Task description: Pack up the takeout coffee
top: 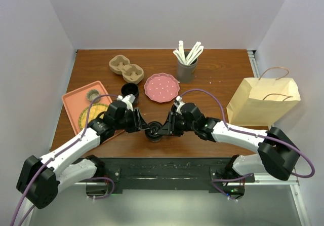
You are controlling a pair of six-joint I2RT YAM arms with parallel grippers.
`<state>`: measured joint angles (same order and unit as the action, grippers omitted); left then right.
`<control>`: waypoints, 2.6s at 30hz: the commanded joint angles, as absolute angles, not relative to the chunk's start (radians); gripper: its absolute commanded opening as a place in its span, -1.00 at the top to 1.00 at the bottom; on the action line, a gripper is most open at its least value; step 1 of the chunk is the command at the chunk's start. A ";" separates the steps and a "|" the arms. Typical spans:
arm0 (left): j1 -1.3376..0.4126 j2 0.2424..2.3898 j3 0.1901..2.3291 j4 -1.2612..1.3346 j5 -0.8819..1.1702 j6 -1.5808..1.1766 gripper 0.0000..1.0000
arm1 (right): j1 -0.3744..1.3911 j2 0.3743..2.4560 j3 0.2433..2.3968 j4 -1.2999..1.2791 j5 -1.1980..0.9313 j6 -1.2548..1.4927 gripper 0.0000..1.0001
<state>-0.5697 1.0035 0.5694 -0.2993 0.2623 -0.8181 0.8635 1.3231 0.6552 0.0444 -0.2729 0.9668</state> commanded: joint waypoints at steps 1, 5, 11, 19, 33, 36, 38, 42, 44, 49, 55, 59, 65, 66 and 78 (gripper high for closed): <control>-0.568 1.012 0.519 -0.339 0.252 -0.824 0.13 | 0.870 1.339 0.603 0.029 -0.227 0.922 0.49; -0.568 1.035 0.515 -0.342 0.223 -0.818 0.14 | 0.870 1.345 0.609 0.003 -0.186 0.911 0.49; -0.568 1.068 0.515 -0.385 0.173 -0.807 0.19 | 0.867 1.371 0.601 -0.097 -0.129 0.911 0.49; -0.568 1.081 0.526 -0.390 0.167 -0.776 0.19 | 0.867 1.318 0.739 -0.201 -0.115 0.864 0.15; -0.568 1.086 0.508 -0.370 0.175 -0.769 0.18 | 0.792 1.308 0.861 -0.233 -0.193 0.799 -0.13; -0.569 1.088 0.508 -0.365 0.176 -0.767 0.18 | 0.750 1.327 0.876 -0.209 -0.267 0.767 -0.15; -0.568 1.092 0.506 -0.362 0.178 -0.767 0.19 | 0.736 1.350 0.885 -0.190 -0.346 0.750 -0.15; -0.569 1.097 0.509 -0.360 0.181 -0.767 0.19 | 0.733 1.408 0.908 -0.170 -0.437 0.706 -0.13; -0.568 1.095 0.509 -0.362 0.179 -0.767 0.19 | 0.732 1.436 0.910 -0.166 -0.468 0.696 -0.11; -0.568 1.103 0.511 -0.362 0.178 -0.767 0.19 | 0.732 1.451 0.899 -0.160 -0.462 0.683 -0.08; -0.569 1.103 0.503 -0.364 0.178 -0.765 0.19 | 0.729 1.470 0.871 -0.134 -0.472 0.678 -0.05; -0.568 1.100 0.503 -0.365 0.175 -0.765 0.18 | 0.721 1.467 0.865 -0.107 -0.482 0.693 -0.05; -0.569 1.103 0.503 -0.365 0.175 -0.765 0.19 | 0.704 1.468 0.847 -0.080 -0.491 0.710 0.11; -0.569 1.101 0.505 -0.365 0.175 -0.765 0.19 | 0.703 1.468 0.829 -0.075 -0.488 0.713 0.20; -0.569 1.100 0.480 -0.367 0.170 -0.769 0.18 | 0.692 1.493 0.664 -0.012 -0.434 0.722 0.42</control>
